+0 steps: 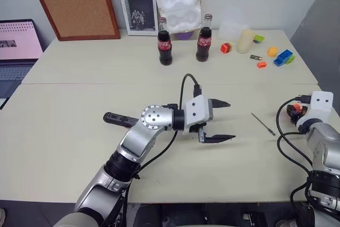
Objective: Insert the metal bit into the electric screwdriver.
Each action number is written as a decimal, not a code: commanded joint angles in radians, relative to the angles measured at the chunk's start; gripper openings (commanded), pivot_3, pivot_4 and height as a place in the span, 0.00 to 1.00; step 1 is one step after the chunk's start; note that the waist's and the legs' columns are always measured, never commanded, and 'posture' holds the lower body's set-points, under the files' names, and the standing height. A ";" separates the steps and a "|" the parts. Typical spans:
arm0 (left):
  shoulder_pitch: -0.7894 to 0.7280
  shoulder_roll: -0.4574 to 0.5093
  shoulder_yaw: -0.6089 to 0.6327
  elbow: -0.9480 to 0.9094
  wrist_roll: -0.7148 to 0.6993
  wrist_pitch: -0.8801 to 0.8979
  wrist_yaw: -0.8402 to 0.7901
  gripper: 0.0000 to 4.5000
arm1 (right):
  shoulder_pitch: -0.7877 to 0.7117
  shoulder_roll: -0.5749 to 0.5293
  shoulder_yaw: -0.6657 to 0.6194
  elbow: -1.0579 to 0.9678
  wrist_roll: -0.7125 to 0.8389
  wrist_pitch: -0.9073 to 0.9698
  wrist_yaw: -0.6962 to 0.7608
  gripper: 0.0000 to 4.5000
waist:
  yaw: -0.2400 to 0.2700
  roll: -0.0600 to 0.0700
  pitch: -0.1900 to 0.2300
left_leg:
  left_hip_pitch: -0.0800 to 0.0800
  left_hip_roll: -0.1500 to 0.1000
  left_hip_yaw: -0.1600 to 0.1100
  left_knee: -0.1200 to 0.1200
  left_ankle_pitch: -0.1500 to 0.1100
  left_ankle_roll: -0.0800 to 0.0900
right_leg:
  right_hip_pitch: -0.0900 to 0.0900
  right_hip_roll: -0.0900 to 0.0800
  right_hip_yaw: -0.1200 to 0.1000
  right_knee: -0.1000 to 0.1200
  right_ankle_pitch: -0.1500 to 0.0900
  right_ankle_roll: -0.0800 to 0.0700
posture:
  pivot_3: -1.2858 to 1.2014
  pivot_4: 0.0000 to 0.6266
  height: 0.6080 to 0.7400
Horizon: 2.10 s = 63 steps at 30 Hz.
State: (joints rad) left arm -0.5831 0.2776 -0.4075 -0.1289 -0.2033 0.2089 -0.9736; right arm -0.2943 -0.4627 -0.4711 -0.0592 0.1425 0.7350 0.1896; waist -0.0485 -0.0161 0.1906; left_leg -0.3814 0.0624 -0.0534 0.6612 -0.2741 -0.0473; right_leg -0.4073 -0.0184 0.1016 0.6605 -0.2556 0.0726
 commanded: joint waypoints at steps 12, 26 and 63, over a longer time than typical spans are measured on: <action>0.042 0.276 0.188 -0.074 -0.054 0.038 -0.084 1.00 | 0.247 -0.225 0.149 -0.604 0.156 -0.012 0.334 0.99 | -0.016 0.001 0.000 | 0.002 0.001 0.000 -0.001 0.000 0.000 | 0.000 0.001 0.000 0.001 -0.003 0.005 | 0.52 0.24 1.00; 0.248 0.525 0.298 -0.175 -0.056 0.047 -0.153 1.00 | -0.083 -0.184 0.742 -0.217 0.059 -0.221 0.645 0.99 | 0.001 -0.001 0.002 | -0.002 0.002 0.000 -0.001 0.000 0.000 | -0.002 0.000 -0.002 -0.001 -0.002 0.001 | 0.52 0.24 1.00; 0.042 0.125 0.054 -0.105 -0.088 0.032 -0.129 1.00 | 0.426 0.014 0.139 -0.505 -0.034 -0.099 0.200 0.32 | 0.013 0.000 0.000 | -0.003 0.000 0.000 0.001 0.000 0.000 | -0.002 0.000 -0.001 0.000 -0.002 0.001 | 0.52 0.24 1.00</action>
State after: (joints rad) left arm -0.5044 0.4457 -0.3244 -0.2542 -0.3024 0.2859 -1.1022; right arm 0.1189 -0.4887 -0.2265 -0.4944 0.1109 0.6124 0.4854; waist -0.0355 -0.0163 0.1908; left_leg -0.3827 0.0628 -0.0533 0.6619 -0.2743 -0.0475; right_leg -0.4091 -0.0184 0.1010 0.6609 -0.2581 0.0743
